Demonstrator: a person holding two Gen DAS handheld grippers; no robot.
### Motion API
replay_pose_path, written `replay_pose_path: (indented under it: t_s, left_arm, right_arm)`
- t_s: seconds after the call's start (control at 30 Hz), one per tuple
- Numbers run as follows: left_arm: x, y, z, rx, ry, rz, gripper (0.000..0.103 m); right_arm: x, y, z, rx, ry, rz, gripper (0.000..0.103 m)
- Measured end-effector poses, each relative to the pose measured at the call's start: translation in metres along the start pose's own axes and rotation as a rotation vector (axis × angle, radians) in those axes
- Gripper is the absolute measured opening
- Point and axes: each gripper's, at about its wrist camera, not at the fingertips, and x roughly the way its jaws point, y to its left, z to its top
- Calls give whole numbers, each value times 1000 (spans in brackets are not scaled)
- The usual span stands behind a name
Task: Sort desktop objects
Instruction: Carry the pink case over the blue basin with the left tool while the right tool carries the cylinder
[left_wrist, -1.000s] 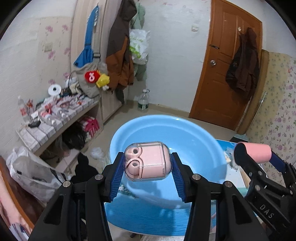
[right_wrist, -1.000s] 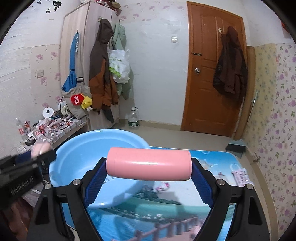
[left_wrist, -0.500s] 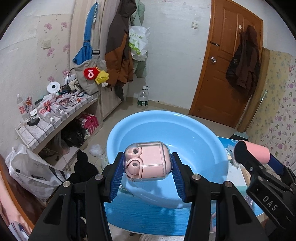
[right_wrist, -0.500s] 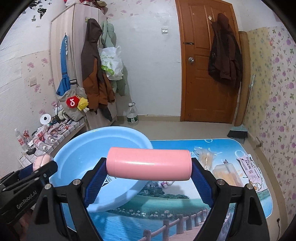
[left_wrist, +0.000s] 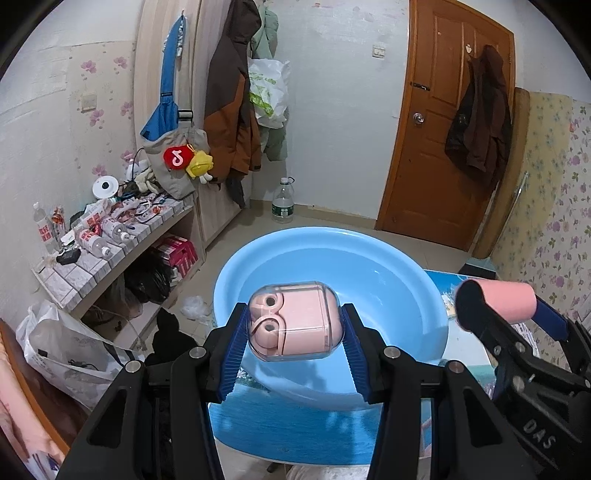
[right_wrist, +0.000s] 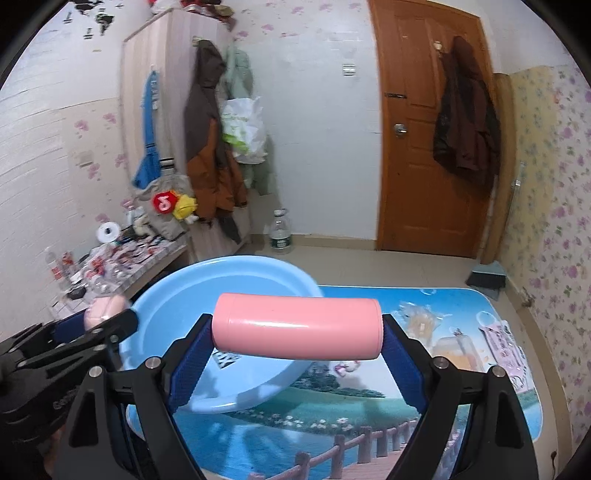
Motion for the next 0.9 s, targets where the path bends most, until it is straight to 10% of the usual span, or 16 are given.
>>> replay_pose_path:
  t_s: [0.47, 0.9]
  left_arm:
    - [-2, 16, 10, 41, 19, -38, 47]
    - [8, 38, 30, 54, 54, -71, 47]
  right_arm:
    - [19, 35, -4, -250, 133, 218, 88]
    - [17, 83, 8, -393, 201, 248, 88]
